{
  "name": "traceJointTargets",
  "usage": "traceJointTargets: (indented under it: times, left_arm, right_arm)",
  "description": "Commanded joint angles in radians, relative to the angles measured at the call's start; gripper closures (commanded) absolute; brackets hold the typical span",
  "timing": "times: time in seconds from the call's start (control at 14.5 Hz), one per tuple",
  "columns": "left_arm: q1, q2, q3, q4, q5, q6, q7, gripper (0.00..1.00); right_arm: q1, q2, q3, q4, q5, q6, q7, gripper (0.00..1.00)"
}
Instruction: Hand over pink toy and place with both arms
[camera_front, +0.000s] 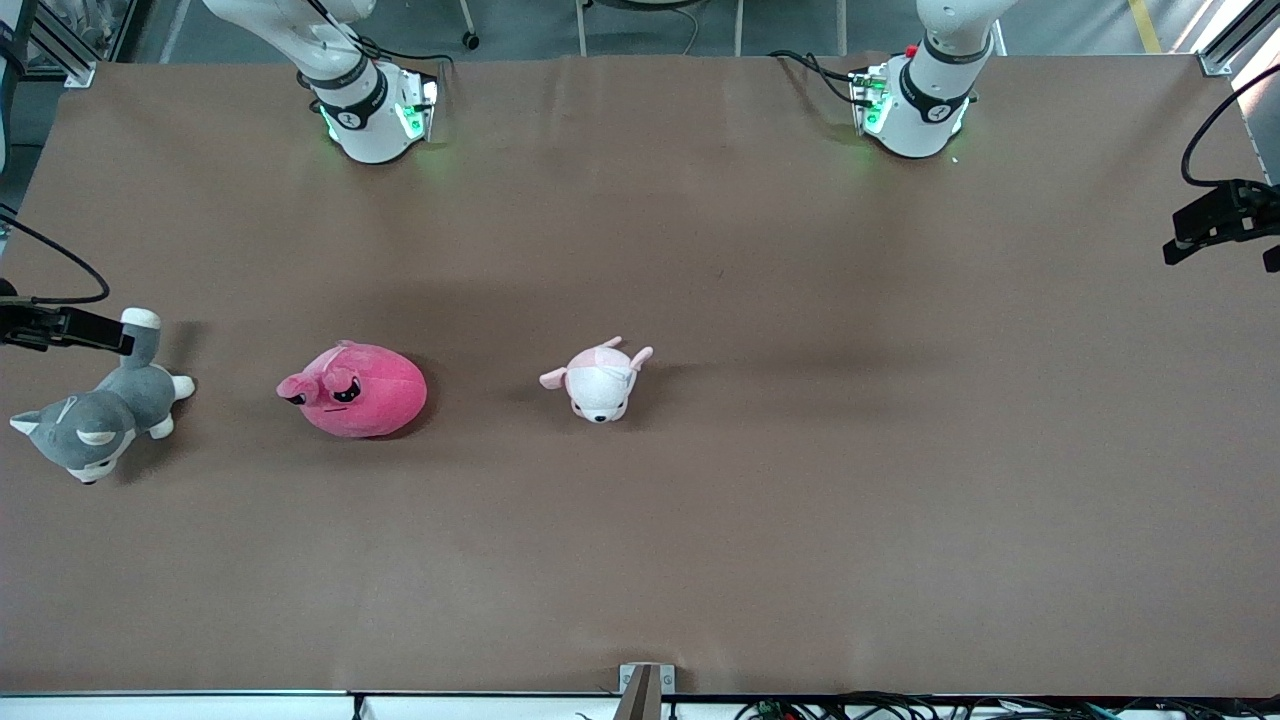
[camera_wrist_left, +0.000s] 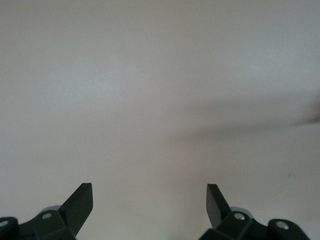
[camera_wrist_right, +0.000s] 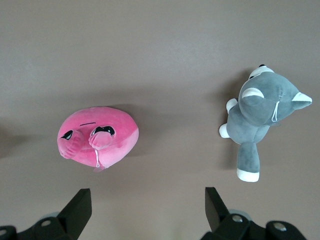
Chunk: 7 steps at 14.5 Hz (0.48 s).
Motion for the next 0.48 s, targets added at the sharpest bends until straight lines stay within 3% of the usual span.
traceJointTargets:
  times: [0.0, 0.41]
  left_arm:
    - [0.015, -0.039, -0.008, -0.085, -0.018, 0.079, 0.015, 0.00]
    - [0.015, -0.049, -0.011, -0.095, -0.015, 0.072, 0.001, 0.00]
  right_arm:
    - [0.001, 0.007, 0.002, 0.041, -0.026, -0.006, 0.013, 0.00]
    - [0.020, -0.056, 0.010, 0.023, -0.008, -0.087, 0.016, 0.00]
